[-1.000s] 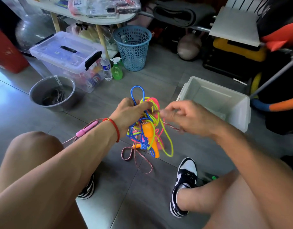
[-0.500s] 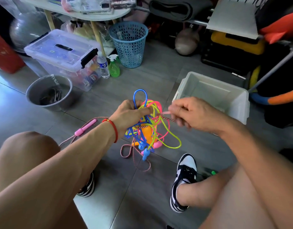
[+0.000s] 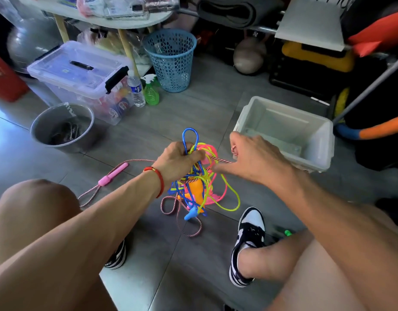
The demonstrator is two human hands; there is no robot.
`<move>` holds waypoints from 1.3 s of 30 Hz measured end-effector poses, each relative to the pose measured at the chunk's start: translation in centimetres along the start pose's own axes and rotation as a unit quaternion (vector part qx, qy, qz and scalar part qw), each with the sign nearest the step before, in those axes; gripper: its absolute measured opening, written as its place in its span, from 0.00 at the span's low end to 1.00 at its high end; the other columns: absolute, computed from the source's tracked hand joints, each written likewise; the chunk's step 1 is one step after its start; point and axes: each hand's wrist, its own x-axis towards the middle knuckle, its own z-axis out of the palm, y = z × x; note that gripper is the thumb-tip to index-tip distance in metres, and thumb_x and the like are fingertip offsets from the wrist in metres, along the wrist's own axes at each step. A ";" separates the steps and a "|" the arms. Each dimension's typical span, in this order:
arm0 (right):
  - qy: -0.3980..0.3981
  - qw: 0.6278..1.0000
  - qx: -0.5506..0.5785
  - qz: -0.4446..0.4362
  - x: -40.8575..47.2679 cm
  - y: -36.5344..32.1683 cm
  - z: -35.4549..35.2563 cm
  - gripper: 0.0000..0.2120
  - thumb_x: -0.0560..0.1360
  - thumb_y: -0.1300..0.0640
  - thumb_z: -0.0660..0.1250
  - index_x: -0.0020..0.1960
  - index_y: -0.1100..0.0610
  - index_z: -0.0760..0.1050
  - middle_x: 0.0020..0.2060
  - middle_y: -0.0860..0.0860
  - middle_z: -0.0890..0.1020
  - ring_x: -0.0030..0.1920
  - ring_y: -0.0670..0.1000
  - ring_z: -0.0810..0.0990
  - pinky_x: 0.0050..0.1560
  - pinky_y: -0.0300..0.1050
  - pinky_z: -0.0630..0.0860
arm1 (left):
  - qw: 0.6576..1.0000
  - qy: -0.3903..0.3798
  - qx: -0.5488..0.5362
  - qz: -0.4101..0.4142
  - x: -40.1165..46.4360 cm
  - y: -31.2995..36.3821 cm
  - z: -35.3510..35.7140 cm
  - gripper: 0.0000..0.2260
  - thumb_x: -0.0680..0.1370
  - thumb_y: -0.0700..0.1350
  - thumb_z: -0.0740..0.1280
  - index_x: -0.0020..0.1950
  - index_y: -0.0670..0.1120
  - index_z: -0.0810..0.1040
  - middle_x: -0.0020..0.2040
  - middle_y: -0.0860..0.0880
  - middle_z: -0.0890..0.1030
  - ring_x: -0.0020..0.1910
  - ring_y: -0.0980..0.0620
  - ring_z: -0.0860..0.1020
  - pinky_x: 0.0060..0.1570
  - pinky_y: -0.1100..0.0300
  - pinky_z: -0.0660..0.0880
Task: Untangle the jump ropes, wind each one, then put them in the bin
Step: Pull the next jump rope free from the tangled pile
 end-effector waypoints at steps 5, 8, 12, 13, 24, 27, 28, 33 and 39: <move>-0.042 0.993 -0.083 -0.078 0.3 -0.4 0.1 0.18 0.80 0.34 0.59 0.48 0.48 0.74 0.45 0.51 0.79 0.52 0.58 0.80 0.41 0.48 0.67 | 1.000 0.007 0.016 -0.001 0.1 -0.1 0.1 0.15 0.79 0.54 0.68 0.46 0.41 0.79 0.36 0.47 0.77 0.35 0.49 0.73 0.40 0.54 0.73; -0.066 0.984 -0.064 -0.151 0.7 -0.6 1.2 0.15 0.83 0.41 0.58 0.50 0.50 0.77 0.44 0.48 0.73 0.50 0.56 0.79 0.45 0.53 0.74 | 1.000 -0.009 0.019 0.023 -0.3 -0.1 0.2 0.14 0.80 0.51 0.67 0.49 0.38 0.75 0.37 0.47 0.73 0.36 0.50 0.69 0.38 0.57 0.69; 0.003 0.991 0.052 -0.123 1.5 0.0 2.0 0.16 0.82 0.51 0.62 0.38 0.57 0.76 0.38 0.52 0.72 0.43 0.59 0.76 0.44 0.53 0.72 | 0.999 -0.022 0.024 0.023 -0.7 0.0 0.2 0.11 0.80 0.47 0.68 0.48 0.39 0.76 0.35 0.49 0.70 0.33 0.52 0.66 0.28 0.66 0.64; 0.012 0.990 0.082 -0.115 1.5 -0.1 1.8 0.17 0.81 0.52 0.63 0.35 0.58 0.74 0.37 0.52 0.74 0.41 0.58 0.76 0.43 0.52 0.71 | 1.000 -0.013 0.018 0.012 -0.8 0.1 0.1 0.11 0.79 0.48 0.68 0.46 0.39 0.76 0.35 0.49 0.71 0.32 0.52 0.67 0.27 0.66 0.64; 0.050 0.957 0.269 -0.094 1.2 0.0 0.1 0.18 0.74 0.59 0.68 0.25 0.51 0.76 0.38 0.47 0.84 0.37 0.46 0.81 0.41 0.41 0.73 | 0.999 -0.036 0.008 -0.007 -0.7 1.7 -1.2 0.11 0.73 0.54 0.71 0.47 0.47 0.80 0.36 0.49 0.79 0.36 0.47 0.74 0.37 0.57 0.72; 0.071 0.972 0.176 -0.138 1.4 0.6 0.1 0.14 0.72 0.55 0.69 0.29 0.55 0.81 0.41 0.44 0.85 0.38 0.45 0.80 0.41 0.42 0.72 | 0.998 -0.063 -0.009 -0.014 -0.7 1.3 -1.3 0.14 0.73 0.58 0.72 0.43 0.48 0.80 0.32 0.51 0.78 0.33 0.49 0.72 0.38 0.56 0.73; 0.070 0.971 0.169 -0.155 1.4 0.7 0.2 0.13 0.73 0.56 0.70 0.31 0.56 0.82 0.42 0.43 0.84 0.38 0.45 0.80 0.42 0.44 0.73 | 0.996 -0.072 -0.034 -0.030 -0.8 1.1 -1.1 0.17 0.73 0.58 0.72 0.44 0.44 0.80 0.33 0.49 0.79 0.34 0.49 0.73 0.40 0.52 0.76; 0.047 0.949 0.148 -0.275 0.4 -1.1 1.1 0.11 0.79 0.53 0.70 0.41 0.55 0.87 0.52 0.46 0.83 0.48 0.44 0.79 0.52 0.36 0.72 | 0.967 -0.022 -0.216 -0.137 -0.9 1.0 -0.8 0.12 0.79 0.42 0.69 0.55 0.34 0.79 0.43 0.37 0.83 0.42 0.41 0.81 0.52 0.36 0.79; 0.046 0.929 0.338 -0.145 0.0 -0.1 -1.1 0.13 0.75 0.63 0.68 0.32 0.58 0.83 0.44 0.46 0.87 0.46 0.45 0.84 0.52 0.42 0.77 | 0.986 -0.020 -0.127 -0.103 -0.5 0.9 -0.8 0.11 0.75 0.47 0.73 0.48 0.39 0.83 0.39 0.44 0.84 0.37 0.48 0.81 0.41 0.54 0.80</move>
